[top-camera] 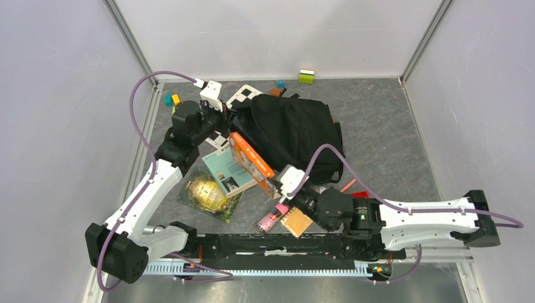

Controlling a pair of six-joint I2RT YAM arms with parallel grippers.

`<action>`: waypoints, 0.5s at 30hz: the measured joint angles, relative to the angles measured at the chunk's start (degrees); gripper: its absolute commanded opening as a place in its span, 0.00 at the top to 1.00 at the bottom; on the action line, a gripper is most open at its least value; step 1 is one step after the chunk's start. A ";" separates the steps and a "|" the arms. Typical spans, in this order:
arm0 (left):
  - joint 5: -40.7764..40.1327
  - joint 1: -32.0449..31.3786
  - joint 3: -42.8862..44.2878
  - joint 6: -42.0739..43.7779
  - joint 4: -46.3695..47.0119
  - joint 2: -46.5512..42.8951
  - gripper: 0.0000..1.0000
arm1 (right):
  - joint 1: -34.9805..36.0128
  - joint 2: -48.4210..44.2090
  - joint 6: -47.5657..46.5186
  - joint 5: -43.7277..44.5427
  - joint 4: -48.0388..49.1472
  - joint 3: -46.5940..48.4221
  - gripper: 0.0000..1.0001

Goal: Pack the student bag
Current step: Pick up the book from the center of the board.

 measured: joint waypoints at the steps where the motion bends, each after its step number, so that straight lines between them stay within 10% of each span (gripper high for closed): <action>1: -0.02 0.00 0.11 0.00 -0.04 0.00 0.98 | 0.02 -0.96 -0.07 0.98 0.07 0.00 1.00; 11: -0.76 -0.20 0.50 -0.09 -0.79 0.31 0.97 | 0.17 -4.20 -3.78 9.22 4.98 0.00 1.00; 13: -1.86 -0.31 0.96 -0.74 -1.92 0.70 0.80 | 0.20 -4.44 -4.44 9.68 6.12 -0.02 1.00; 15: -3.82 -0.33 1.51 -1.62 -3.67 1.07 0.28 | 0.20 -4.63 -4.90 9.75 7.19 -0.02 1.00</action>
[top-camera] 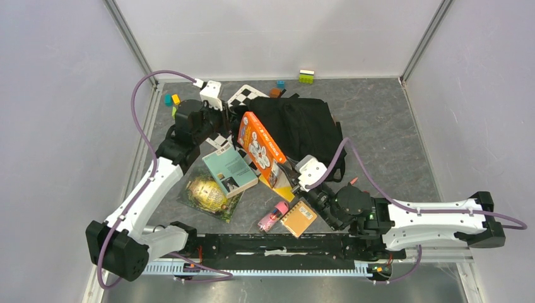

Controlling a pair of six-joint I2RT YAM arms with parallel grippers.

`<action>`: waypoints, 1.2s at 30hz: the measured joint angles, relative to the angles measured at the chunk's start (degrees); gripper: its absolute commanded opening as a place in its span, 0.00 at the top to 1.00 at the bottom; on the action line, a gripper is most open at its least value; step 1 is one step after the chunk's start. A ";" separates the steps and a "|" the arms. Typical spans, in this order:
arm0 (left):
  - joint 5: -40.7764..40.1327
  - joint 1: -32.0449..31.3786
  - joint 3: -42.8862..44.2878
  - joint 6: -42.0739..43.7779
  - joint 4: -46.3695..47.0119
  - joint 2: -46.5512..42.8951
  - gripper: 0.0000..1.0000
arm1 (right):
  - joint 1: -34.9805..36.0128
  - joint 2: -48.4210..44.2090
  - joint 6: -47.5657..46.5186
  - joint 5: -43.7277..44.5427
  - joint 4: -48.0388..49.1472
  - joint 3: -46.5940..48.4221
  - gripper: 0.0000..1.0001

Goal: Pack the student bag
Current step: Pick up the book from the center of the board, then place the book in the student bag.

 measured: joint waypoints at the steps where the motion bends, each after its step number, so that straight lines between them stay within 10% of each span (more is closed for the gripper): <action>1: -1.14 0.00 0.02 -0.52 -1.01 0.02 0.14 | 0.00 -0.07 -0.15 -0.04 0.55 0.00 1.00; 2: -2.29 0.00 0.02 -1.01 -2.08 -0.02 0.01 | 0.00 -0.17 -0.24 -0.13 0.79 0.00 1.00; 12: -15.98 0.11 -4.50 -9.73 -12.96 -19.17 0.00 | -0.44 0.09 -2.25 0.57 7.06 -2.67 1.00; 36: 10.84 0.11 -31.91 -62.47 2.38 -31.61 0.00 | 1.09 17.16 -10.82 -13.84 20.76 -9.90 1.00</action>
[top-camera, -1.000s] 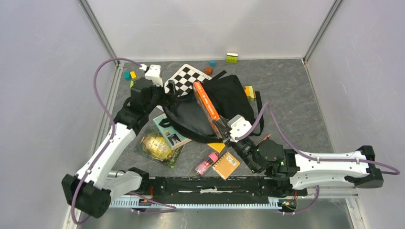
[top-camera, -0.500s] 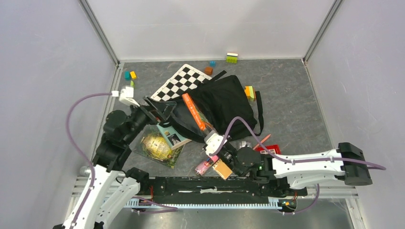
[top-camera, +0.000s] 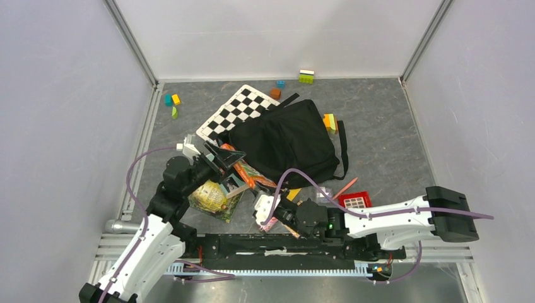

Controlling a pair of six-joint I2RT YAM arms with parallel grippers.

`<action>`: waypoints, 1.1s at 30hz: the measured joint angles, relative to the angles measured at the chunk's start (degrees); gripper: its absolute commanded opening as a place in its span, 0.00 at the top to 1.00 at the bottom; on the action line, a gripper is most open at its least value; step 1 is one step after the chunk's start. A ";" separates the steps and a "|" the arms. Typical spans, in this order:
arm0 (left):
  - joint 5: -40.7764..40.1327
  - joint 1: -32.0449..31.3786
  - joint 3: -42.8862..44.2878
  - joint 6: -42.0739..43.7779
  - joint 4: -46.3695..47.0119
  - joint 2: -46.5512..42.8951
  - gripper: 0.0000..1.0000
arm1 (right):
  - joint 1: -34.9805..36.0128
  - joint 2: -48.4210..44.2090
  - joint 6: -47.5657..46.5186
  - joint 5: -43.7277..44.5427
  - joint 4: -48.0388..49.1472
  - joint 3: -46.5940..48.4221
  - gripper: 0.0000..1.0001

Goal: Pack the student bag
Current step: Place the book in the student bag.

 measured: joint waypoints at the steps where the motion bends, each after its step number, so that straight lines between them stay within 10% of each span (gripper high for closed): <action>1: 0.17 0.00 -0.63 -0.57 0.50 -0.13 0.00 | 0.04 0.33 -0.57 -0.37 -0.02 0.00 1.00; 9: 0.76 0.00 -3.74 -1.55 -1.40 -1.51 0.14 | 1.60 3.15 -4.20 -3.08 -1.88 0.15 0.98; 20: -1.81 0.00 -9.99 -3.19 -6.75 -10.64 0.85 | 5.14 2.54 -1.55 -5.66 -8.83 2.86 0.02; 33: -16.20 -0.02 -3.63 2.78 -30.27 -24.92 0.98 | -9.92 -0.52 14.58 -3.32 -28.39 19.63 0.02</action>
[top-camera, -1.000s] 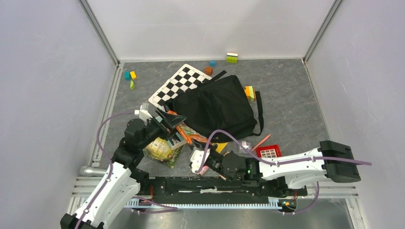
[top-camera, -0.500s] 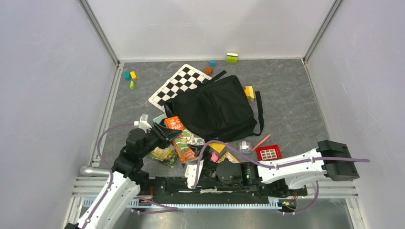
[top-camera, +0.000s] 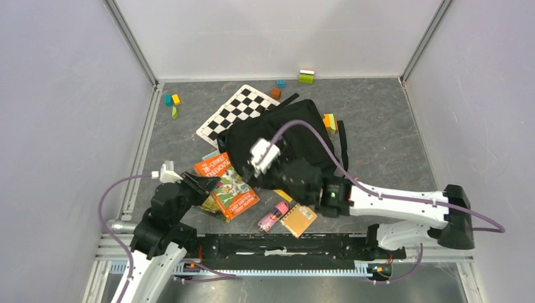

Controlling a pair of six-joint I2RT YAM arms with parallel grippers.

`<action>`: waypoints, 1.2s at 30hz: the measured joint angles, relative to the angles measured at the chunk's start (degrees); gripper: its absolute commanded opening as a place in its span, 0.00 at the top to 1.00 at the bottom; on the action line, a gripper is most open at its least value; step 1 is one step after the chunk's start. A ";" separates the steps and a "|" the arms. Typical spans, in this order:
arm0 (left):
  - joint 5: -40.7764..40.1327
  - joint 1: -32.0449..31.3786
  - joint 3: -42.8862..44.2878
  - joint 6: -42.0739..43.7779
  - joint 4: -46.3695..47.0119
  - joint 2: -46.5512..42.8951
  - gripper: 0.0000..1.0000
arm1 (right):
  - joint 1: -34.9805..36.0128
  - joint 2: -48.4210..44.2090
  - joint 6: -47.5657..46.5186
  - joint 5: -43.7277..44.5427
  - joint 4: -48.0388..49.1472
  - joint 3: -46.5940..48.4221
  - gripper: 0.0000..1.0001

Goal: Pack the student bag
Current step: Place the book in the student bag.

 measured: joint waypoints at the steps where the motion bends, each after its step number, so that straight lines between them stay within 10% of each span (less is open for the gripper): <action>1: -1.62 0.00 1.84 1.46 -1.84 -0.20 0.98 | -1.88 1.53 1.29 -1.01 -1.16 2.21 0.02; 13: -17.03 0.02 17.11 20.61 -12.17 7.21 0.98 | -8.72 29.79 7.91 -6.43 -12.31 24.02 0.02; 25: -22.25 0.02 20.65 28.65 -14.62 7.21 0.98 | -10.21 37.77 9.40 -6.73 -17.20 27.39 0.07; 36: -21.75 0.00 20.96 30.21 -14.75 6.82 0.98 | -10.91 40.92 9.75 -8.13 -22.25 28.57 0.50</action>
